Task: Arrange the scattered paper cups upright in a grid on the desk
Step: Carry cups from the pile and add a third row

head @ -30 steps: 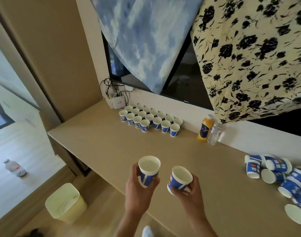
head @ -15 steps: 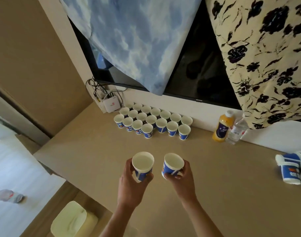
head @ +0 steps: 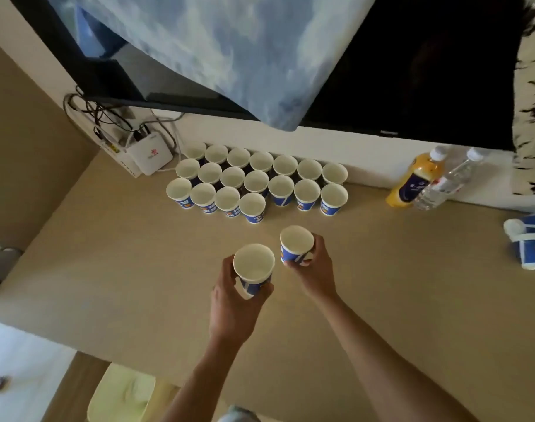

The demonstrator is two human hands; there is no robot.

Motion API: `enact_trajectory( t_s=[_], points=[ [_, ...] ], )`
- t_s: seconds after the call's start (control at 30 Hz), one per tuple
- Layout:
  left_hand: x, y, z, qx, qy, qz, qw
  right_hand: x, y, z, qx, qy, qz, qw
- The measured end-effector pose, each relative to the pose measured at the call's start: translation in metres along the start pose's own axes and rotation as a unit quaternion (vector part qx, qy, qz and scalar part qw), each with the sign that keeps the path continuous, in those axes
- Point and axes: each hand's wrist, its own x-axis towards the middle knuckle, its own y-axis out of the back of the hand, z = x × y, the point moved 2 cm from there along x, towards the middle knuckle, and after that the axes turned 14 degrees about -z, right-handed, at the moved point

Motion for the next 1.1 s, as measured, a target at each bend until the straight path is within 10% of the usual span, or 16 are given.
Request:
enact_trajectory(
  t_s=[1.1],
  points=[
    [0.063,0.018,-0.038,-0.054,0.005,-0.028,0.998,0.117,-0.051,0.045,-0.037,0.01,0.054,0.998]
  ],
)
